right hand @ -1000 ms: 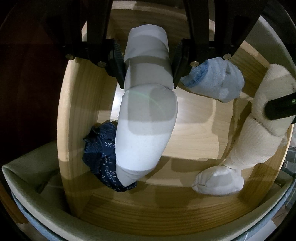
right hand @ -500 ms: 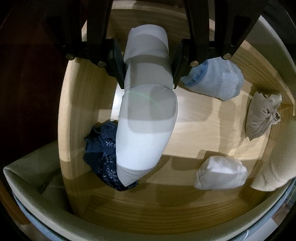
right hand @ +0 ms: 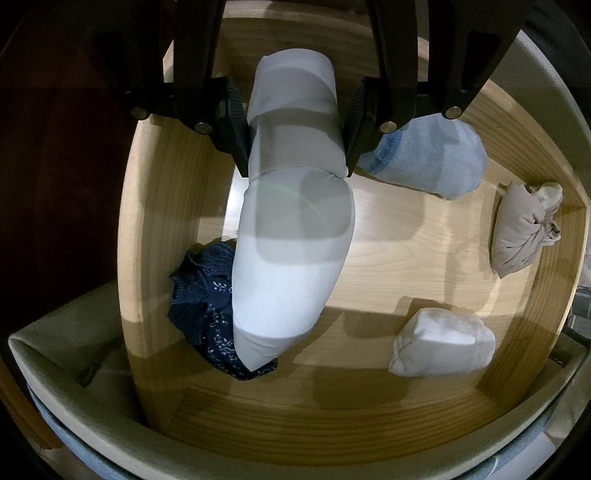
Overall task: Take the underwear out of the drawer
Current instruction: 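Carry the beige knit bundle with the left gripper over the white box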
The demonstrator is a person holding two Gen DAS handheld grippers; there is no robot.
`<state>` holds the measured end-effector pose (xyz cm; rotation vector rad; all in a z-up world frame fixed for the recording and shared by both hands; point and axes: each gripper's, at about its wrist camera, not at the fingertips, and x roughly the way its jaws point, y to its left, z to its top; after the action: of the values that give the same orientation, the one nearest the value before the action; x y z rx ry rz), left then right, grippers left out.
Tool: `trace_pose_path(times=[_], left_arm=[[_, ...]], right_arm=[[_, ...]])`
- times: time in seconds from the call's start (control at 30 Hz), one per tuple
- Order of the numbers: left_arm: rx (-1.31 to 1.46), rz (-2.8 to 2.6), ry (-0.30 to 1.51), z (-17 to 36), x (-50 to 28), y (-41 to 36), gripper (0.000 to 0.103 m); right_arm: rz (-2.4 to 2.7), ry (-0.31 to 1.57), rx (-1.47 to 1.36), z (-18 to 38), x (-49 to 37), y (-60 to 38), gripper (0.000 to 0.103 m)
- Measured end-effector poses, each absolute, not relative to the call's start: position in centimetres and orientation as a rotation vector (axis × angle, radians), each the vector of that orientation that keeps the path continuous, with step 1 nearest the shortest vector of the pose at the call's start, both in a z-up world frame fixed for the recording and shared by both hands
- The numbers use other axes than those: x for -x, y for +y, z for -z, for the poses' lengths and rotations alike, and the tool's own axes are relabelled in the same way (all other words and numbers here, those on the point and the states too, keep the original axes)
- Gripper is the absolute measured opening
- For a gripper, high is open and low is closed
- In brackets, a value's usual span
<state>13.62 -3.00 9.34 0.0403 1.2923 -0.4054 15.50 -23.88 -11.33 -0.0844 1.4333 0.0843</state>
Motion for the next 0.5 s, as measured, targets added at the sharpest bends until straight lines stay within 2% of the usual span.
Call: trace_pose_path(times=[0.3,0.5], left_arm=[[-0.069,0.427,1.180,-14.7,-12.4,-2.1,0.058],[-0.085,0.393,1.012,-19.4,-13.9,-1.4,0.058]], right_arm=[[-0.084,1.435,0.087,11.1,-15.4,-24.0,0.043],[-0.084,1.435,0.087,11.2,-15.4,-24.1,0.043]])
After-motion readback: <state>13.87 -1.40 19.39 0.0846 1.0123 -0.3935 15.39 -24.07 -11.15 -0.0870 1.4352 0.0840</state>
